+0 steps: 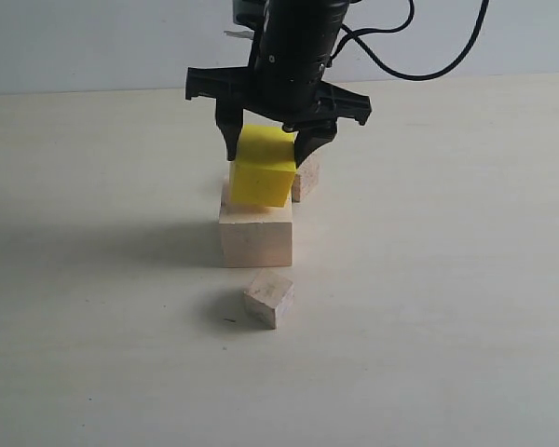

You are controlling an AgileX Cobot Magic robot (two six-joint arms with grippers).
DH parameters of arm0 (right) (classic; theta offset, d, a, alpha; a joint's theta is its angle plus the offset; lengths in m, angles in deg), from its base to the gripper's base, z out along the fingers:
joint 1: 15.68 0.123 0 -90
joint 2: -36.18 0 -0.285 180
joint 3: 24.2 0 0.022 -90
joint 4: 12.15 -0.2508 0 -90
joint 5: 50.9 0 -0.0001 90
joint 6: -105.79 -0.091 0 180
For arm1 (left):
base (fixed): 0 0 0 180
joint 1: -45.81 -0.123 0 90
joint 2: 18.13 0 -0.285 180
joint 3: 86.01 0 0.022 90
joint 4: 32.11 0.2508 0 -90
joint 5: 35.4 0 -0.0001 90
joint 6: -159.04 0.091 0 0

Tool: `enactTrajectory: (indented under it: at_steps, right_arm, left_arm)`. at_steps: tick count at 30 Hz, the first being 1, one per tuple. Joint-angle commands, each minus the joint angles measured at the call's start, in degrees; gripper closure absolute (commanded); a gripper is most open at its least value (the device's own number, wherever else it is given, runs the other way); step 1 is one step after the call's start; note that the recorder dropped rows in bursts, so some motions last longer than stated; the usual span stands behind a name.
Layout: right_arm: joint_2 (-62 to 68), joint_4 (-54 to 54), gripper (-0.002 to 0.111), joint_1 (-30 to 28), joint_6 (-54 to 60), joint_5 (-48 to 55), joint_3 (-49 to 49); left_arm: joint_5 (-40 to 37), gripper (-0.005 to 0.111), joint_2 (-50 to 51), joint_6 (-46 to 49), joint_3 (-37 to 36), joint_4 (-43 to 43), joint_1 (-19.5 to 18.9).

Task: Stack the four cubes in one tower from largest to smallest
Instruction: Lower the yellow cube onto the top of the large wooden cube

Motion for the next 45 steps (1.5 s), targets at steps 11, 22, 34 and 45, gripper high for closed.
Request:
enactTrajectory:
  at_steps: [11,22,34,45]
  right_arm:
    - [0.0,0.6,0.108,-0.2,0.2,-0.5,0.2]
    - [1.0,-0.2,0.108,-0.2,1.2,-0.2,0.2]
    - [1.0,-0.3,0.102,-0.2,1.2,-0.1,0.2]
    - [1.0,-1.7,0.059,-0.2,1.1,-0.1,0.2]
  left_arm:
    - [0.7,0.107,-0.2,-0.2,-0.4,-0.2,0.3]
    - [0.7,0.107,-0.7,-0.2,-0.4,-0.2,0.3]
    - [0.9,0.107,-3.9,-0.2,-0.7,-0.2,0.3]
    - [0.9,0.107,-3.9,-0.2,-0.7,-0.2,0.3]
